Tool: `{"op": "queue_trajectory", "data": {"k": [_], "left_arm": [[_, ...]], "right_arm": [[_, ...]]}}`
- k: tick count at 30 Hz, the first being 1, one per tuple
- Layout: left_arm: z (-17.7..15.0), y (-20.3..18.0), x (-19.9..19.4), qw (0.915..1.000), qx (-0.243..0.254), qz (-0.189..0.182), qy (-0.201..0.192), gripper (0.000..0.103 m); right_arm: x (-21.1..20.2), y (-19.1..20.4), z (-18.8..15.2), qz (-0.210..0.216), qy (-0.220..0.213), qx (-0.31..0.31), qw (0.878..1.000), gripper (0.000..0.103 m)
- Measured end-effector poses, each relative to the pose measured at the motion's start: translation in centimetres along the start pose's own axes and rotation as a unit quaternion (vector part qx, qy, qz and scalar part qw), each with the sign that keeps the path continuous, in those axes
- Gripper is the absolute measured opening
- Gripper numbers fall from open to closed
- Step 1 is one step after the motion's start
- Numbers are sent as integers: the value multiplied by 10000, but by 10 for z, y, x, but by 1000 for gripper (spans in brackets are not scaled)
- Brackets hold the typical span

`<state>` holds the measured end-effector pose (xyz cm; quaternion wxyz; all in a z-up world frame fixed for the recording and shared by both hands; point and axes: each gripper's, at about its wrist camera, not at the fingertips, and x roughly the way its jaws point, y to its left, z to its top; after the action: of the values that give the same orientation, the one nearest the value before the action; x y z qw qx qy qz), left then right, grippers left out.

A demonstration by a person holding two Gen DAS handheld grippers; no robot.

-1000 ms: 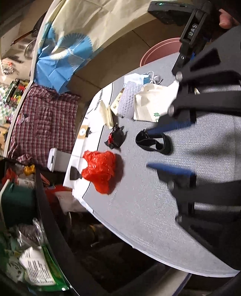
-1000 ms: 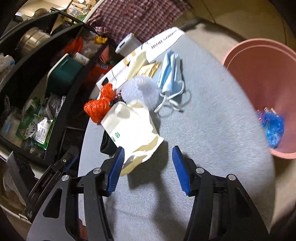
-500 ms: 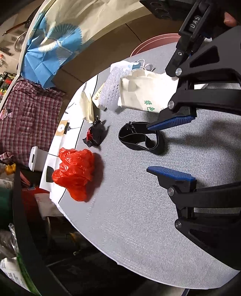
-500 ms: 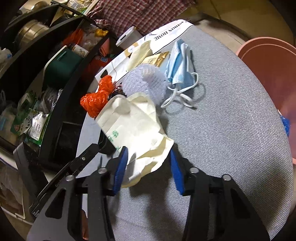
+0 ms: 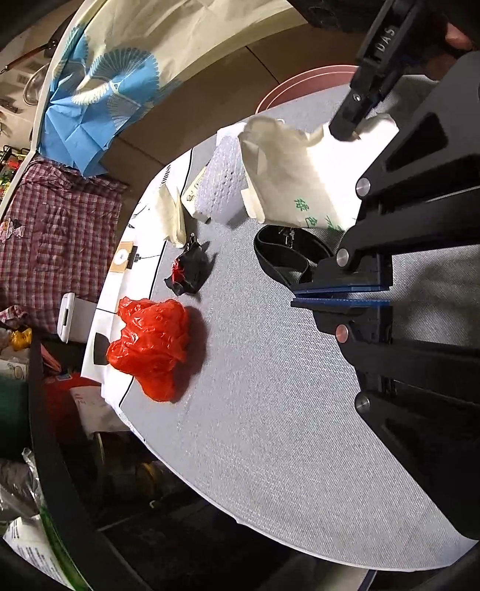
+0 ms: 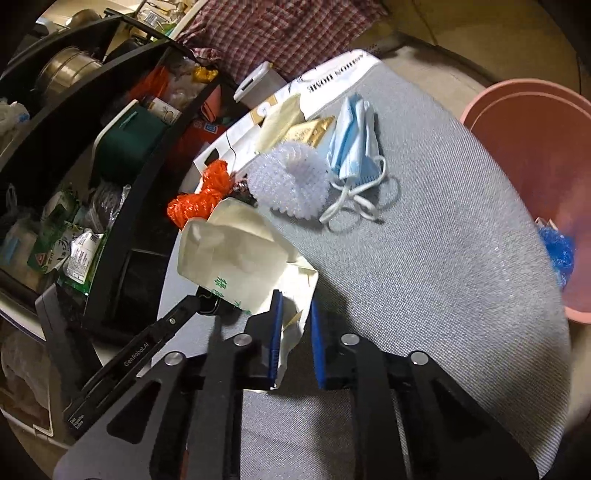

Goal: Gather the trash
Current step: 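Grasp the white paper bag with the right tool while the left grasps the black strap, then carry the white paper bag and black strap over the pink bin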

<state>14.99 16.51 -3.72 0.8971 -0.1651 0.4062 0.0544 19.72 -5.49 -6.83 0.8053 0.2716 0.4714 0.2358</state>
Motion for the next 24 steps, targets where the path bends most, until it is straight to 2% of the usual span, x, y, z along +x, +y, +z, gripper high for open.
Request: {"op": "queue_trajectory", "data": {"k": [4, 11, 24], "left_arm": [[0, 1, -10, 10000, -11, -6, -95, 2], [2, 0, -26, 9996, -72, -44, -260, 2], [-4, -14, -58, 9982, 111, -197, -558, 2]], "right_arm": [[-17, 7, 1, 21, -229, -134, 9996, 7], [-49, 19, 5, -141, -603, -481, 9969, 7], [-106, 15, 5, -745, -1207, -873, 9860, 7]]}}
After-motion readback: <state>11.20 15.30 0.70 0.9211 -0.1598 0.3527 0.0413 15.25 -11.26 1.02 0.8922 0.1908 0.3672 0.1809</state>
